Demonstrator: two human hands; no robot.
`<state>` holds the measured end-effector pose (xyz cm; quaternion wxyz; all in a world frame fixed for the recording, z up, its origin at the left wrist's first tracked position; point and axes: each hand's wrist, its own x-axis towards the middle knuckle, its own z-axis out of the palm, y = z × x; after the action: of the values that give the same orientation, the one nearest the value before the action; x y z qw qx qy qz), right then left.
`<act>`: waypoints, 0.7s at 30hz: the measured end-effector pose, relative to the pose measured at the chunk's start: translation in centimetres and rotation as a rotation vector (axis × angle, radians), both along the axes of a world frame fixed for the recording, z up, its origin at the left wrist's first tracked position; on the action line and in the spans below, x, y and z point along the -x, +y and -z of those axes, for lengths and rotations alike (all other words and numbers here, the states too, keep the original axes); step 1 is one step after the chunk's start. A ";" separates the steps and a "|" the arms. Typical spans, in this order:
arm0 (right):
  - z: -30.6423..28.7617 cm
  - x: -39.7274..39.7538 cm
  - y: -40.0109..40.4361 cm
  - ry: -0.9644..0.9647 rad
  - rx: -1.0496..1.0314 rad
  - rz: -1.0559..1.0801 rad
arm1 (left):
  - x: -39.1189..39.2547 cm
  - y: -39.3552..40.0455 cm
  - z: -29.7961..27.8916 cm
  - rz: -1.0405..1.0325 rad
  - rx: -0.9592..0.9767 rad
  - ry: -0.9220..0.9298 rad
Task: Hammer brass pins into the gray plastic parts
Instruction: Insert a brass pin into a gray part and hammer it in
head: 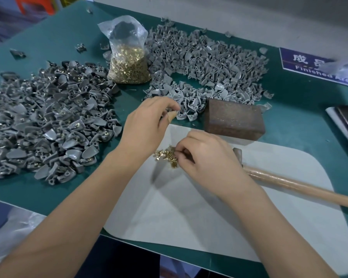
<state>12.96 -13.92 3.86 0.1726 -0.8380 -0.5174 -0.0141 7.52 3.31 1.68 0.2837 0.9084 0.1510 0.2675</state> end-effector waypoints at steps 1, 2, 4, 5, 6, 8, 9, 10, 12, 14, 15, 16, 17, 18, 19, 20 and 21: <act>0.0 0.0 -0.1 0.004 0.005 0.005 | 0.0 0.0 0.1 -0.001 0.020 0.012; 0.0 -0.1 -0.1 0.010 0.007 0.007 | 0.0 0.0 0.1 -0.001 0.037 0.022; 0.1 -0.1 -0.3 0.027 0.005 0.007 | -0.1 -0.2 0.3 0.012 0.061 0.008; 0.1 -0.2 -0.3 0.041 0.003 0.008 | -0.2 -0.2 0.3 0.022 0.081 -0.010; 0.1 -0.2 -0.4 0.056 0.003 0.012 | -0.3 -0.2 0.4 0.033 0.113 -0.032; 0.1 -0.3 -0.5 0.069 0.002 0.018 | -0.4 -0.1 0.5 0.047 0.172 -0.084; 0.0 -0.2 -0.5 0.062 0.003 0.020 | -0.4 0.0 0.5 0.046 0.183 -0.105; 0.0 -0.1 -0.3 0.051 0.006 0.023 | -0.4 0.0 0.5 0.044 0.189 -0.119; -0.1 0.1 0.1 0.027 0.016 0.023 | -0.4 0.0 0.6 0.042 0.209 -0.127; -0.1 0.2 0.4 0.009 0.026 0.019 | -0.4 -0.2 0.7 0.038 0.248 -0.133; -0.2 0.1 0.4 0.006 0.033 0.020 | -0.3 -0.2 0.7 0.037 0.264 -0.135; -0.2 0.1 0.4 0.007 0.039 0.025 | -0.2 -0.3 0.6 0.037 0.261 -0.138; -0.1 0.0 0.3 0.009 0.040 0.029 | -0.2 -0.3 0.5 0.039 0.235 -0.143; -0.1 -0.1 0.2 0.013 0.035 0.033 | -0.1 -0.3 0.4 0.040 0.195 -0.146; -0.1 -0.2 0.1 0.017 0.025 0.039 | -0.1 -0.3 0.3 0.040 0.157 -0.143; -0.1 -0.2 -0.1 0.022 0.013 0.044 | -0.1 -0.3 0.2 0.036 0.132 -0.134; 0.0 -0.2 -0.2 0.028 0.003 0.044 | -0.1 -0.3 0.1 0.031 0.122 -0.122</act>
<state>13.13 -14.07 3.89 0.1783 -0.8496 -0.4963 -0.0055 7.59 2.99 1.55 0.3514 0.8736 0.1351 0.3083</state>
